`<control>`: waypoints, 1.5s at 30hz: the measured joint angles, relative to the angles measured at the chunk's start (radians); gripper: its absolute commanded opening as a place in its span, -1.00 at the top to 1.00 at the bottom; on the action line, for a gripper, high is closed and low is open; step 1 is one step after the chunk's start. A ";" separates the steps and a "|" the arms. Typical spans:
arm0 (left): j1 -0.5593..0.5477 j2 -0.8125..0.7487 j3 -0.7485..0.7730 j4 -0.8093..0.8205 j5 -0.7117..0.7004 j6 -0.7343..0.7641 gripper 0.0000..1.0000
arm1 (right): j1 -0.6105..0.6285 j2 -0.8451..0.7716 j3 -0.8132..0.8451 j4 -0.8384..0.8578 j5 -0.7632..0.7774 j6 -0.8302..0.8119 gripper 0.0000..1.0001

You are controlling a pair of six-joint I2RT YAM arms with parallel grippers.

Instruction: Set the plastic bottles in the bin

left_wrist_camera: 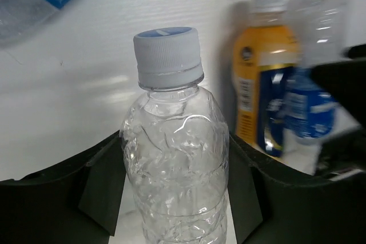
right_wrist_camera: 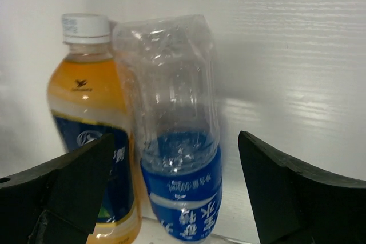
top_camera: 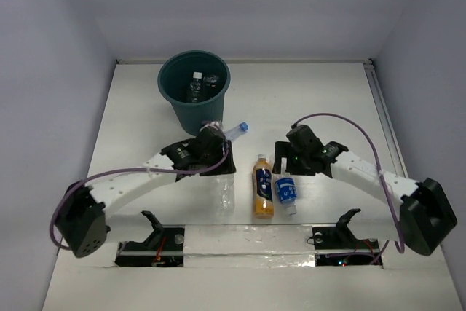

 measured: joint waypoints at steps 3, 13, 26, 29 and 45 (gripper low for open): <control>0.001 -0.077 0.162 -0.075 -0.025 0.002 0.34 | -0.005 0.085 0.012 0.018 0.008 -0.023 -0.85; 0.245 0.099 0.954 -0.100 -0.177 0.153 0.31 | -0.056 0.211 0.056 0.064 0.027 -0.081 -0.03; 0.446 0.502 1.174 -0.036 -0.404 0.313 -0.18 | -0.061 -0.093 0.190 -0.014 0.075 -0.116 0.21; 0.446 0.544 1.174 -0.031 -0.441 0.352 -0.79 | -0.061 -0.137 0.320 -0.023 0.051 -0.112 0.20; 0.444 -0.103 0.648 0.015 -0.191 0.306 0.27 | -0.061 0.390 1.048 0.284 -0.091 0.080 0.17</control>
